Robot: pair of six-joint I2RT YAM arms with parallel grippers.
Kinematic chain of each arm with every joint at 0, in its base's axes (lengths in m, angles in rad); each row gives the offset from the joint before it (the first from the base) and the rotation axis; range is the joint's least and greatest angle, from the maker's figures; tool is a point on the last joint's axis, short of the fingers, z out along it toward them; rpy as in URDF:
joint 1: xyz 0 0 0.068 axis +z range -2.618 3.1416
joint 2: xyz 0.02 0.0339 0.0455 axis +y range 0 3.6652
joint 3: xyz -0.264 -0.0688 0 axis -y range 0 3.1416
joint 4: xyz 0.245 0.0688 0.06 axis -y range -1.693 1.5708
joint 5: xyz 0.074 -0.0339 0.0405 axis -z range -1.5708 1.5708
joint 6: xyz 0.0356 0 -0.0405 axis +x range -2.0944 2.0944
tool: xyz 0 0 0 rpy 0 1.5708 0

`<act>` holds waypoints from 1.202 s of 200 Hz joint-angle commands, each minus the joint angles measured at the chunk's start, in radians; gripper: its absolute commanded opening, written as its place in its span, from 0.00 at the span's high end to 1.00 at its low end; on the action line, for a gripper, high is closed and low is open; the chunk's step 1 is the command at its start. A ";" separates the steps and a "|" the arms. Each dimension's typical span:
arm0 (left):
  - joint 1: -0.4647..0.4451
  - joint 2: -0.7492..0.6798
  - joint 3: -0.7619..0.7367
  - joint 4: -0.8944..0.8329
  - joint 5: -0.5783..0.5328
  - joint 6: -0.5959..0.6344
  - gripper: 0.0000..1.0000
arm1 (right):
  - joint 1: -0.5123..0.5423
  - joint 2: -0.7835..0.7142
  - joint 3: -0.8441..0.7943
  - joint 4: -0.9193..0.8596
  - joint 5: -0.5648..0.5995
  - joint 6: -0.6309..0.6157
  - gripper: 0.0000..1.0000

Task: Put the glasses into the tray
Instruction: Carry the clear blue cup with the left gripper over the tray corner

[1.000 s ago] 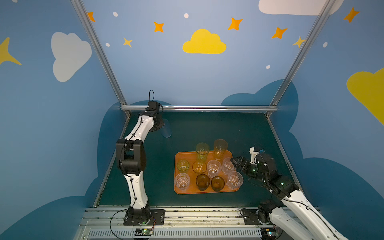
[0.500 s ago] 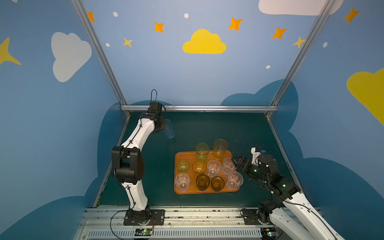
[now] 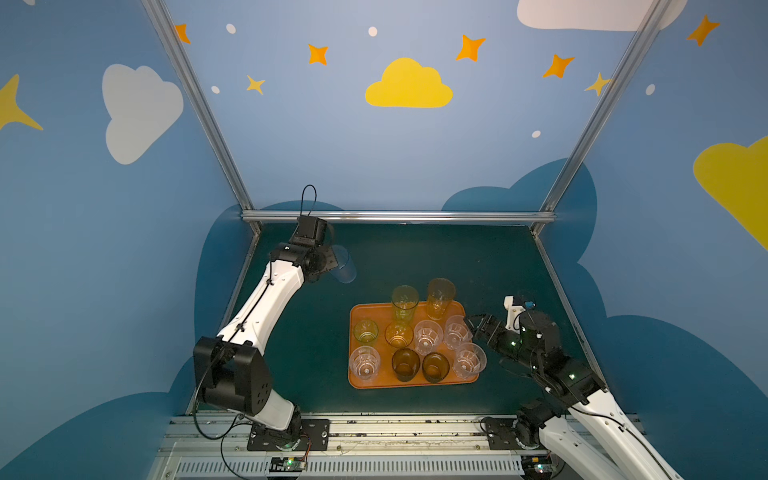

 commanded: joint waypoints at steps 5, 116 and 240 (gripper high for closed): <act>-0.036 -0.066 -0.034 0.010 -0.020 -0.015 0.96 | -0.006 -0.008 -0.016 -0.004 -0.019 0.012 0.12; -0.193 -0.089 -0.126 -0.043 -0.028 -0.024 0.96 | -0.006 -0.051 -0.053 -0.015 -0.022 0.035 0.12; -0.250 -0.099 -0.203 -0.052 -0.022 -0.024 0.96 | -0.006 -0.058 -0.078 -0.017 -0.019 0.051 0.12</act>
